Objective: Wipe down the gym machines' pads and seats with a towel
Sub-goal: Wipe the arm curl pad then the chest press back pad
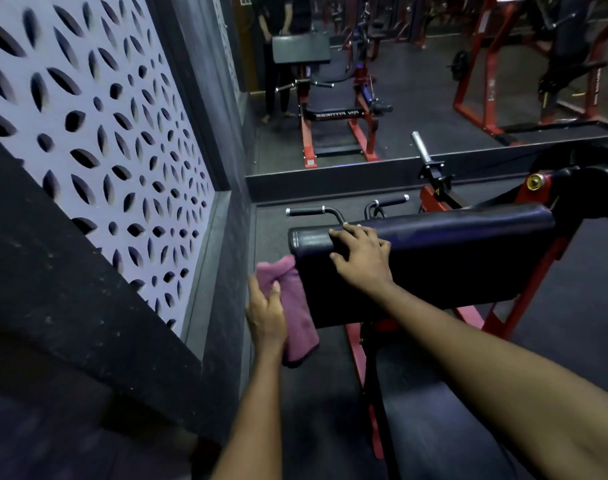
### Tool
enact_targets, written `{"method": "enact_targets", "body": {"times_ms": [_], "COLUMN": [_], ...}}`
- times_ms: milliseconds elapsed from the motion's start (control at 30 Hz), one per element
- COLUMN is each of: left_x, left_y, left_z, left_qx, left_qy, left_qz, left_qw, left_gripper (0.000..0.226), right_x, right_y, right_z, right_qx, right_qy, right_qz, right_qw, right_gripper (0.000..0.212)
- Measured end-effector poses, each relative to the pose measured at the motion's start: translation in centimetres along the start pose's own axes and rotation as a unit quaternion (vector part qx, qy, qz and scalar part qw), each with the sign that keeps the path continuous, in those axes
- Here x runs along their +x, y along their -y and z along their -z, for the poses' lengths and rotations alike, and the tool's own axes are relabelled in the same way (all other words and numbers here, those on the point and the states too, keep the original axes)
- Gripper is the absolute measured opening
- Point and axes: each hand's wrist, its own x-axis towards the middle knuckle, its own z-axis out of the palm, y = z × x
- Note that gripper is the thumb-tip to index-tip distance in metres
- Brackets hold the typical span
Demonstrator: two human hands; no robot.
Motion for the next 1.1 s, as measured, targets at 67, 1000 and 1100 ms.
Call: {"method": "enact_targets", "body": {"times_ms": [67, 1000, 1100], "left_x": [1.2, 11.5, 10.5], "left_y": [-4.2, -6.8, -6.9], "left_z": [1.2, -5.0, -6.1], "left_qx": [-0.047, 0.196, 0.278], "left_qy": [0.02, 0.107, 0.1], "left_qz": [-0.089, -0.129, -0.166], "left_qw": [0.995, 0.966, 0.941], "left_gripper": [0.03, 0.023, 0.018], "right_x": [-0.2, 2.1, 2.9], "right_y": [0.7, -4.6, -11.8], "right_z": [1.5, 3.0, 7.9], "right_qx": [0.123, -0.146, -0.115], "right_qy": [-0.028, -0.018, -0.032], "right_qz": [0.009, -0.203, -0.302], "right_qw": [0.992, 0.968, 0.946], "right_gripper": [0.033, 0.058, 0.06]}}
